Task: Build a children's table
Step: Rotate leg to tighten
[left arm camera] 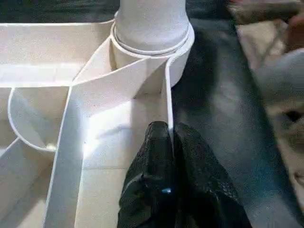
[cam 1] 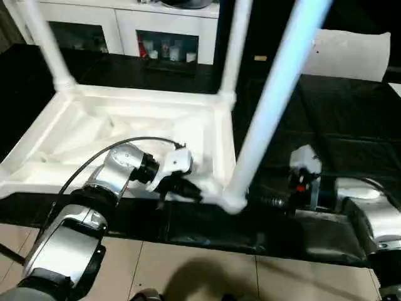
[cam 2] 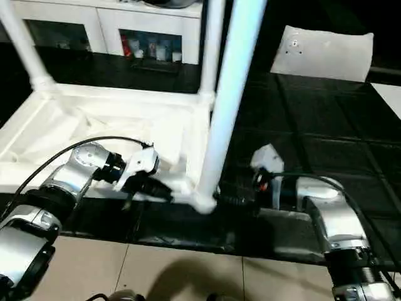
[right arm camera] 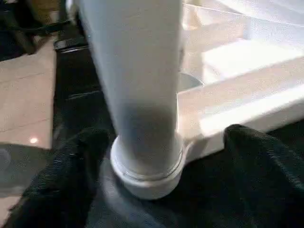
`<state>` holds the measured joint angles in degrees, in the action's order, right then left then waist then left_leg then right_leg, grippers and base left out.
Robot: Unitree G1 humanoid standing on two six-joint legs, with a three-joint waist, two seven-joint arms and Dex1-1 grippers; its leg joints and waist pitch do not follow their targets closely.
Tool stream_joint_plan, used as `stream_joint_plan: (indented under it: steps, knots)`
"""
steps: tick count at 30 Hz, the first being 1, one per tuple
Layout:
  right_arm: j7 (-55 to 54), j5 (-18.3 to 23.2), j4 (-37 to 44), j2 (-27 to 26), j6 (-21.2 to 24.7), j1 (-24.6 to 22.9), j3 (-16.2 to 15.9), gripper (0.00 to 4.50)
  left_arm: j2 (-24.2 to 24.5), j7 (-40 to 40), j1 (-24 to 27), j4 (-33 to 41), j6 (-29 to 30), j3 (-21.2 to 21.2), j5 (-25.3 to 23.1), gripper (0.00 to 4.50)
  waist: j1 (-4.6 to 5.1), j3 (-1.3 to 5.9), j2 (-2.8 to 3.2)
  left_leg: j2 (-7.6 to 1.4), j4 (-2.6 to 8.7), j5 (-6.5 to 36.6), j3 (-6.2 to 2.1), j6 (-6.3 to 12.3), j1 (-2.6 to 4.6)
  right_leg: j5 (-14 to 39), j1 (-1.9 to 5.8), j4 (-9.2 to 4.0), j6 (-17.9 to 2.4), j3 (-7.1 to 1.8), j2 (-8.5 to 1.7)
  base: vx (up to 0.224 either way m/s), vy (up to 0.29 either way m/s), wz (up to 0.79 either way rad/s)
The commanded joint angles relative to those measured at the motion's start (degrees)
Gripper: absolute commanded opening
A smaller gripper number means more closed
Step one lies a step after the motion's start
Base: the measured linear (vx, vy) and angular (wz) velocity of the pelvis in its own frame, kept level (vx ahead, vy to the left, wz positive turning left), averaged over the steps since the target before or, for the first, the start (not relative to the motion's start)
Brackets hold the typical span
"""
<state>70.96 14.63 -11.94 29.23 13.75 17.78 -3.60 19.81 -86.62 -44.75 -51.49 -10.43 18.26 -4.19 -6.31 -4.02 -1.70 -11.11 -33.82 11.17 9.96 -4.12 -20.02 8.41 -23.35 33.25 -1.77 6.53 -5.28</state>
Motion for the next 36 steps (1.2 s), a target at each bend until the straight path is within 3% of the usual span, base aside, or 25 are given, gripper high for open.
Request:
stream_joint_plan:
  steps: [1,12,17,21,29,31,33,34,36]
  knots:
    - [2.35,0.98,0.14,0.52,-0.42,1.02,-1.57,3.79,0.24,-4.50,-0.36,2.05,-2.49,2.83,-1.23,0.00,0.06,4.62,-0.39,-2.72,3.80,8.16,-0.17,4.58,0.17,15.14,3.59,-3.18,-11.52,-3.34,-4.05,0.000,0.000,0.00]
    - [7.21,1.15,-0.73,-0.51,-0.63,2.99,-5.33,3.00,0.46,-5.88,-0.99,2.05,-4.41,4.82,-0.22,0.00,-0.39,4.57,-0.46,-2.61,3.75,7.89,-0.17,3.69,0.10,16.36,3.52,-3.16,-10.48,-3.36,-4.05,0.000,0.000,0.00]
    - [7.97,1.36,-1.76,-0.73,-0.68,3.92,-6.40,2.61,0.35,-5.88,-1.25,1.77,-4.72,5.10,0.12,0.00,-0.49,4.64,-0.42,-2.64,3.70,7.36,-0.16,3.84,0.15,14.71,3.52,-2.93,-11.16,-3.36,-4.02,0.000,0.000,0.00]
    - [8.53,1.27,-2.69,-1.09,-0.65,4.68,-6.80,2.14,0.46,-5.88,-1.35,1.61,-4.81,5.35,0.37,0.00,-0.52,4.52,-0.53,-2.55,3.71,7.58,-0.17,3.78,0.07,15.42,3.60,-2.96,-10.81,-3.34,-4.00,0.000,0.000,0.00]
    - [8.79,2.06,-2.46,-1.90,0.88,4.37,-7.65,1.93,0.08,-5.00,-1.38,0.96,-3.87,4.43,-0.13,0.00,-0.42,4.38,-0.45,-2.55,3.76,8.05,-0.19,3.61,0.07,16.40,3.59,-3.17,-10.53,-3.32,-3.98,0.000,0.000,0.00]
    - [6.62,2.54,-0.55,-2.71,3.72,3.11,-7.77,1.93,-1.26,-1.20,-1.65,0.27,-0.64,3.13,-0.04,0.00,-0.39,4.25,-0.30,-2.54,3.82,7.92,-0.17,3.48,0.09,16.16,3.57,-3.18,-10.51,-3.35,-3.76,0.000,0.000,0.00]
    - [3.35,2.50,0.56,-3.85,7.09,2.58,-7.72,1.92,-2.49,2.70,-2.06,-0.45,2.08,2.13,0.06,0.00,-0.46,4.17,-0.36,-2.54,3.89,8.73,-0.21,3.27,0.21,17.76,3.48,-3.41,-10.21,-3.31,-3.91,0.000,0.000,0.00]
    - [-0.10,1.55,0.65,-5.24,8.19,2.47,-7.61,1.92,-3.48,5.36,-2.36,-0.92,3.32,1.38,0.31,0.00,-0.40,3.89,-0.11,-2.53,4.00,9.79,-0.19,2.80,0.38,19.87,3.26,-3.77,-9.65,-3.29,-3.80,0.000,0.000,0.00]
    - [-12.10,-0.86,0.43,-11.57,10.71,2.18,-6.53,1.92,-7.49,14.31,-3.29,-2.00,8.52,-0.88,1.15,0.00,0.44,3.40,-0.44,-1.97,4.11,14.14,-0.57,0.55,0.85,30.82,2.98,-5.20,-6.07,-2.81,-4.21,0.000,0.000,0.00]
